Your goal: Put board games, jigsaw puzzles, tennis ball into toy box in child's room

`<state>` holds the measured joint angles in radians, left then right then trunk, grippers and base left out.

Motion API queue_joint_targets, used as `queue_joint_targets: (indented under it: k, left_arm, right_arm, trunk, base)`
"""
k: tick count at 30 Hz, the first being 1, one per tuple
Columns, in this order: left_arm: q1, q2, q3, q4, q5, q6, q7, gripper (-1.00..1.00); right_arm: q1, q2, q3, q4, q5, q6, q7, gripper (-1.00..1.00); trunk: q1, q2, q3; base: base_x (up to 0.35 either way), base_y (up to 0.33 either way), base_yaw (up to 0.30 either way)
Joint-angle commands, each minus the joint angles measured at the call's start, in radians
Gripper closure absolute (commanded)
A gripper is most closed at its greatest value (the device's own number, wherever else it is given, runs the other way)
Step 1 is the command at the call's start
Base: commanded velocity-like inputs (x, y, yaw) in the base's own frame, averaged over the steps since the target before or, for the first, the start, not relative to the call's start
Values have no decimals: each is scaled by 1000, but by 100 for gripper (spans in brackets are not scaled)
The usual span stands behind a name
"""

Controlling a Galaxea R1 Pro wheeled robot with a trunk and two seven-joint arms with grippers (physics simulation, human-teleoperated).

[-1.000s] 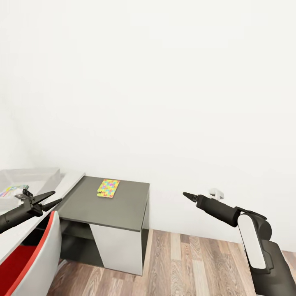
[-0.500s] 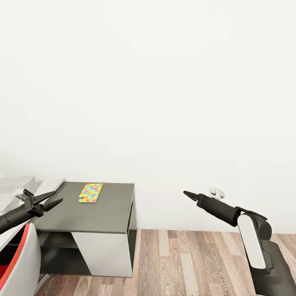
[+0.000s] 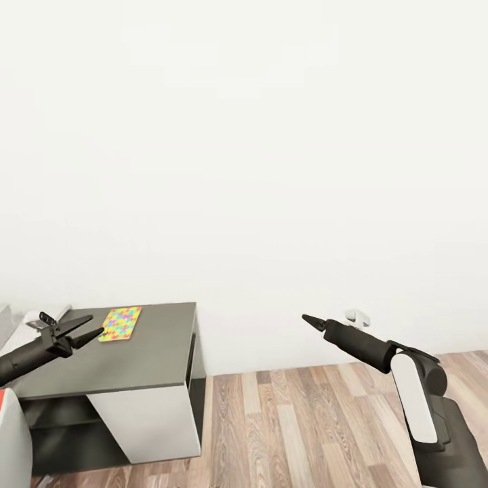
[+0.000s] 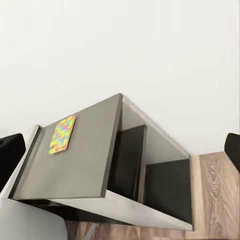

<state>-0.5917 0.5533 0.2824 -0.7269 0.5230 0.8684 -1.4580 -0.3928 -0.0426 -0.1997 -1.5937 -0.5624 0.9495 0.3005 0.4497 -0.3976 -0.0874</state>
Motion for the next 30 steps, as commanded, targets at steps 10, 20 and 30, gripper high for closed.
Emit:
queue_joint_targets:
  k: [10,20,30]
  left_arm:
    - [0,1,1,0,2,11,-4,-100]
    - [0,0,1,0,2,11,-3,-100]
    - [0,-1,1,0,2,11,-2,-100]
  right_arm:
    - [-1,0,2,0,7,-7,9,-100]
    - [-1,1,2,0,8,-8,9,-100]
    - [-1,1,3,1,7,-8,9,-100]
  trunk:
    - [0,-2,-8]
    - [0,-2,-15]
    - [0,-2,-23]
  base:
    - [-67,0,-271]
    - [-1,0,-261]
    - [0,0,-257]
